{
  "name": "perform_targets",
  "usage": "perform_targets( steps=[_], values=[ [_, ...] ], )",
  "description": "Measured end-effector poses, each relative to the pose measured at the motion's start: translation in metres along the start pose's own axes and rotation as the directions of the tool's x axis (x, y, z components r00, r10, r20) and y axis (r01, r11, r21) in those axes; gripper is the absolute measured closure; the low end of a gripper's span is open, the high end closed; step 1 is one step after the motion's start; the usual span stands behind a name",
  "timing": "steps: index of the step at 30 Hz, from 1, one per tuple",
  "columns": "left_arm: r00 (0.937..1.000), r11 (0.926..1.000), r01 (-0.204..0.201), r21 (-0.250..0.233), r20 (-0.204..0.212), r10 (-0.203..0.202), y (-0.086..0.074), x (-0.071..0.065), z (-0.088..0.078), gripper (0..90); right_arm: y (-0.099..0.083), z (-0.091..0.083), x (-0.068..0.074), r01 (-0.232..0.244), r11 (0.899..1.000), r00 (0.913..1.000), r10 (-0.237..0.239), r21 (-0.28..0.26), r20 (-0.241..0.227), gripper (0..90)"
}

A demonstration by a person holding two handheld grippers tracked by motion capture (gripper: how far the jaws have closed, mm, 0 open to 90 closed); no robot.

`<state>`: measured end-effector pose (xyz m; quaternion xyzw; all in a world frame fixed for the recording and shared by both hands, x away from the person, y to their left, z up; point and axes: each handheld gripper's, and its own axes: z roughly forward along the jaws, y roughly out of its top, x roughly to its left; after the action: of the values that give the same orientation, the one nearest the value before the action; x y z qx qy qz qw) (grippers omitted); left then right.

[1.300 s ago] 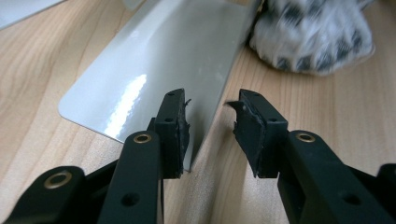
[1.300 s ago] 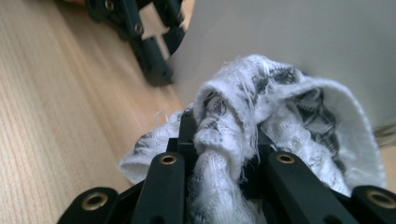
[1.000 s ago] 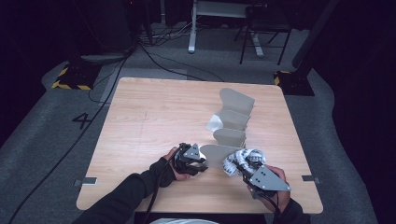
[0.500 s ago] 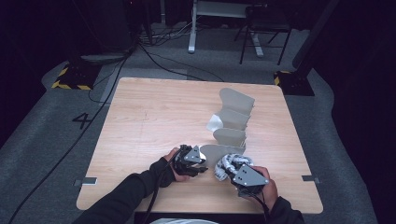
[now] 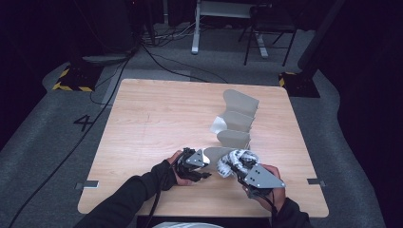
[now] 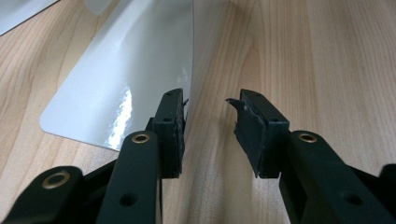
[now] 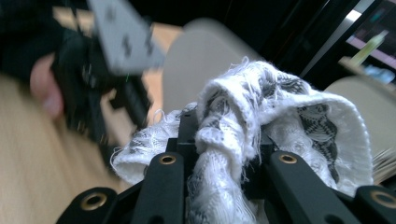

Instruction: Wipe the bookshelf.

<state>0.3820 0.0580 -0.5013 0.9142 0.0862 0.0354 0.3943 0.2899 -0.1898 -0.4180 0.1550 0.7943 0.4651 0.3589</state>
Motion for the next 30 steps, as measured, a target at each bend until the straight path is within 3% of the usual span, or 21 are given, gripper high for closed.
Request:
perform_targets(
  steps=[2,6,9,12,16,19,24,30],
  values=[
    [1.0000,1.0000,0.002,-0.003,0.002,-0.002,0.000,0.000,0.000,62.2,0.011,-0.005,-0.001,0.020,0.999,0.9994,-0.019,-0.043,0.030,74.3],
    [1.0000,1.0000,0.007,-0.002,0.004,-0.007,0.000,0.001,0.000,62.2,0.015,0.001,0.001,0.023,0.998,0.9997,-0.023,-0.052,0.011,74.3],
    [1.0000,1.0000,0.009,-0.001,0.005,-0.009,0.000,0.000,0.000,62.2,0.002,0.016,0.010,0.055,0.998,0.9978,-0.054,0.011,-0.038,74.4],
    [1.0000,1.0000,0.007,-0.002,0.002,-0.007,0.000,0.001,0.000,62.2,-0.014,0.032,0.022,0.090,0.991,0.9925,-0.081,0.103,-0.092,74.4],
    [0.9999,0.9999,0.010,-0.001,0.002,-0.010,-0.001,0.001,-0.001,62.0,-0.036,0.045,0.029,0.093,0.976,0.9869,-0.065,0.195,-0.148,74.5],
    [0.9999,1.0000,0.009,-0.002,0.004,-0.009,-0.001,0.000,-0.001,61.2,-0.042,0.047,0.028,0.069,0.975,0.9866,-0.035,0.209,-0.159,74.6],
    [0.9998,0.9999,0.016,-0.003,0.012,-0.016,-0.001,0.001,-0.001,60.6,-0.038,0.040,0.025,0.052,0.981,0.9901,-0.027,0.185,-0.137,74.6],
    [0.9997,0.9999,0.017,-0.002,0.016,-0.017,-0.001,0.002,-0.001,60.1,-0.014,0.015,0.009,0.025,0.998,0.9984,-0.023,0.053,-0.052,74.5]
  ],
)
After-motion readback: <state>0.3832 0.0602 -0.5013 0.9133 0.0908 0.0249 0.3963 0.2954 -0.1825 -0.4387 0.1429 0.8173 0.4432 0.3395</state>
